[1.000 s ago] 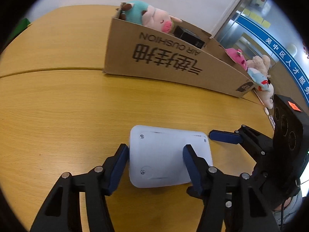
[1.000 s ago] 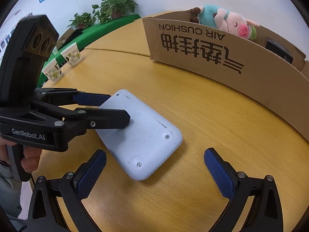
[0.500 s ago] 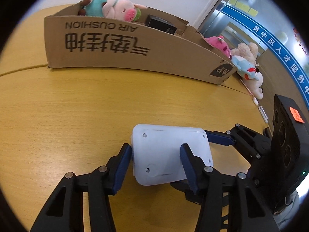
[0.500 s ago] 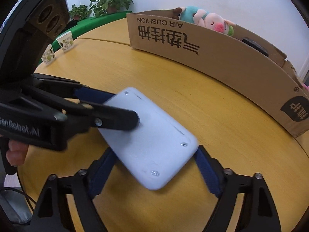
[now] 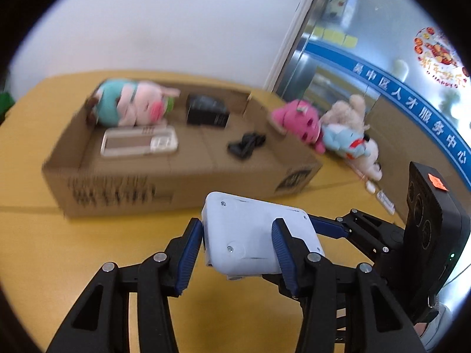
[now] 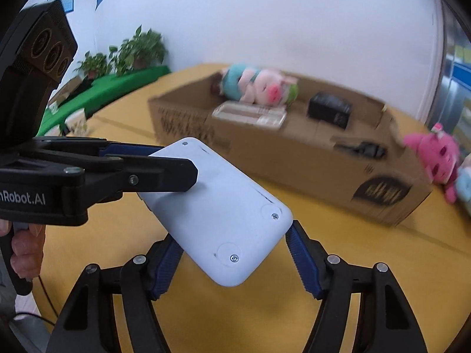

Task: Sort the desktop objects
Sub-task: 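Lift the white device and carry it over the cardboard box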

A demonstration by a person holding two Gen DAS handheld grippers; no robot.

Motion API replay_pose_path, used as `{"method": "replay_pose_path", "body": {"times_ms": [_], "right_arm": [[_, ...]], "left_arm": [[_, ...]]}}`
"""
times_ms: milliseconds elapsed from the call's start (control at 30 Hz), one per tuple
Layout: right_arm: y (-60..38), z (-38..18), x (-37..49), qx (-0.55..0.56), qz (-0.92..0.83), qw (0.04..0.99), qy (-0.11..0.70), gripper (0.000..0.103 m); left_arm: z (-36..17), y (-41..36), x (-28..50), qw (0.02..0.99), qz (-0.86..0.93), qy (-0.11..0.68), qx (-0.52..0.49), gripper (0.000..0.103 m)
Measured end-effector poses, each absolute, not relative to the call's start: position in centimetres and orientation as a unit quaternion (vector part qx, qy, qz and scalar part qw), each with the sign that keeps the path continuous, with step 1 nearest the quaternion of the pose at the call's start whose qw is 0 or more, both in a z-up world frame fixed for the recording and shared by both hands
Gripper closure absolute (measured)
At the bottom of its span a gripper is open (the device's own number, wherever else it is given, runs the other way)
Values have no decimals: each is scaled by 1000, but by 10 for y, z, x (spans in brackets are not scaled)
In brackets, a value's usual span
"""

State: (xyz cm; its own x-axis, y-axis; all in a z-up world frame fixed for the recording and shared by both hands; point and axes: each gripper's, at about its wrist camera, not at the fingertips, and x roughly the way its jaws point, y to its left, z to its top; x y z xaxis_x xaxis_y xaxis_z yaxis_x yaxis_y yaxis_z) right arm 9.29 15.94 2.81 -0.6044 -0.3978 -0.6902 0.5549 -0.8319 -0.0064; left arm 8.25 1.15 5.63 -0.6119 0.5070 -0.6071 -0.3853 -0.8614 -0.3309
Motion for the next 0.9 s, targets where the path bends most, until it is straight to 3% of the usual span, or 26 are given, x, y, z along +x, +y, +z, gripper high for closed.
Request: {"method": "replay_pose_path", "body": {"times_ms": [233, 400, 633, 900], "right_arm": [[157, 106, 40, 293, -913, 247, 141, 35], [134, 131, -11, 296, -901, 277, 153, 35], [87, 82, -81, 379, -851, 329, 154, 35], [47, 9, -103, 483, -788, 350, 151, 35]], "left_arm": [[117, 7, 21, 262, 914, -85, -299, 55], [121, -16, -25, 233, 916, -102, -311, 55], [60, -54, -80, 182, 884, -142, -407, 55], [9, -70, -100, 127, 849, -144, -493, 55]]}}
